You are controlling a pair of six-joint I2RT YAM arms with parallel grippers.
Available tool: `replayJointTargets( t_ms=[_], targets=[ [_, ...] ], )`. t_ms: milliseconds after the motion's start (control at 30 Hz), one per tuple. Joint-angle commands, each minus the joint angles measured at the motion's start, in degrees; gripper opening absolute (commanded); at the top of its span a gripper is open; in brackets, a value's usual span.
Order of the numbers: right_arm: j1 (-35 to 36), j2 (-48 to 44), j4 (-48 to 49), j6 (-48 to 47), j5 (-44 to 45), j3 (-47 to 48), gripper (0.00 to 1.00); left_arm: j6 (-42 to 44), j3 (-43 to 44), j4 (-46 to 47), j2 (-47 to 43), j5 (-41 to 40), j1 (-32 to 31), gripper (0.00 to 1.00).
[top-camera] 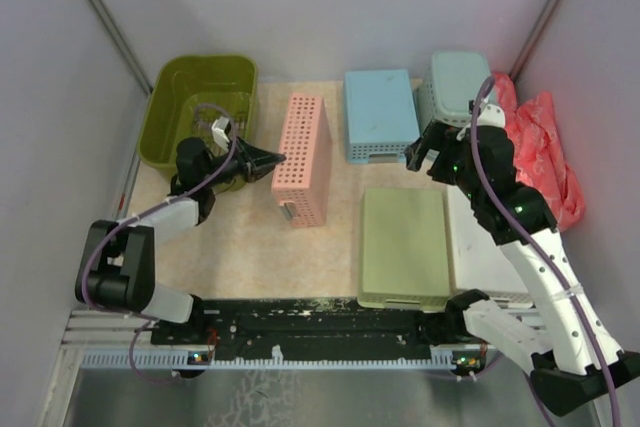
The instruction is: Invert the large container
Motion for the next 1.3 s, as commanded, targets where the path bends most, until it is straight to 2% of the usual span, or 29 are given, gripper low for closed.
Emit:
replayJointTargets(
  t_ms=[0,67,300,567,867,1100,1267],
  targets=[
    [0.17,0.21,2.5,0.48,-0.35,0.2,0.92,14.09,1.66,-13.73,-0.59,-0.84,1.99,0.18],
    [0.17,0.38,2.61,0.52,-0.3,0.29,0.92,20.01,3.7,-22.13,-2.04,-4.51,2.34,0.32],
    [0.17,2.48,4.75,1.15,-3.22,-0.48,0.92,34.04,10.47,-43.68,-4.13,-14.49,2.39,0.47],
    [1.01,5.93,8.97,2.78,-12.31,-2.95,0.92,41.47,14.12,-51.43,-3.42,-18.86,2.3,0.63],
    [16.58,14.92,14.6,4.28,-9.61,-5.37,0.93,46.21,21.17,-59.76,-4.9,-20.81,1.65,0.69],
    [28.64,24.25,22.16,5.12,-9.22,-6.52,0.94,49.26,33.29,-68.63,-10.33,-22.74,0.55,0.75],
    [32.61,33.77,30.12,7.14,-12.6,-6.71,0.94,52.97,39.11,-73.78,-14.11,-32.47,0.55,0.79]
  ],
)
